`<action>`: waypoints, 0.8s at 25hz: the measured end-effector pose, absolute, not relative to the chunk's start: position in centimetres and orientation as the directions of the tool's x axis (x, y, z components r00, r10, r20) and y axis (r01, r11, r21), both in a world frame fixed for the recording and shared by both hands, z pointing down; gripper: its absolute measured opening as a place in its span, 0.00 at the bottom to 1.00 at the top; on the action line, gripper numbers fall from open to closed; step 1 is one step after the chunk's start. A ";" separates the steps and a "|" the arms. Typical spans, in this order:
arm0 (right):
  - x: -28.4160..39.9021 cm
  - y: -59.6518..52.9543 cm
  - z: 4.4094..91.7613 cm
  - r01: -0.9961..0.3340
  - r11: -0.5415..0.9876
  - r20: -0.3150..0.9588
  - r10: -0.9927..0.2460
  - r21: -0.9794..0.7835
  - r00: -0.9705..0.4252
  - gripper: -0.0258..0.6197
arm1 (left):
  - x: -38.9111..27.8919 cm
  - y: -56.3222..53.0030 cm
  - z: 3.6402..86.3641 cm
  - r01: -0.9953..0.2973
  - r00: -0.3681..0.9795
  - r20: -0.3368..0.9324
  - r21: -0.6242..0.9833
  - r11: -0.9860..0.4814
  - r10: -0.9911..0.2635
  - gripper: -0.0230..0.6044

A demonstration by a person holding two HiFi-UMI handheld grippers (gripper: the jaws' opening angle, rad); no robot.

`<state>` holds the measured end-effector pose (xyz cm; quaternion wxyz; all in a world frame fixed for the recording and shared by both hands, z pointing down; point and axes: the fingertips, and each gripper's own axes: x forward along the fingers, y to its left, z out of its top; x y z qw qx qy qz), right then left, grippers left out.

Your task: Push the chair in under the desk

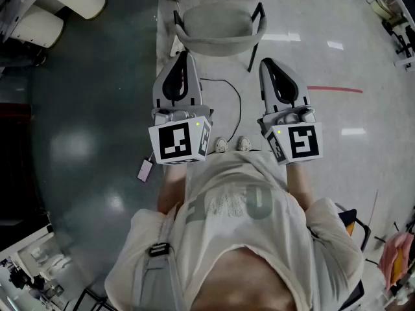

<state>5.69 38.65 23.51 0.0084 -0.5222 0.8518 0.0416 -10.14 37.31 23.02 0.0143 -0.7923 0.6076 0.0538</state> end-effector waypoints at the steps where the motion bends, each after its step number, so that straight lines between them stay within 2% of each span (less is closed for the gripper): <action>1: 5.5 38.6 23.5 -0.891 0.450 -0.058 -0.889 0.064 -0.453 0.08 | -10.3 37.2 23.2 -0.964 0.257 -0.102 0.043 -0.263 -0.961 0.06; 12: 3.8 38.4 24.6 -0.905 0.421 -0.027 -0.906 0.060 -0.423 0.08 | -13.1 36.3 25.0 -0.958 0.272 -0.082 0.076 -0.278 -0.959 0.06; 20: 5.7 36.6 26.6 -0.905 0.425 0.010 -0.905 -0.017 -0.425 0.08 | -13.0 34.4 28.4 -0.958 0.270 -0.007 0.094 -0.270 -0.963 0.06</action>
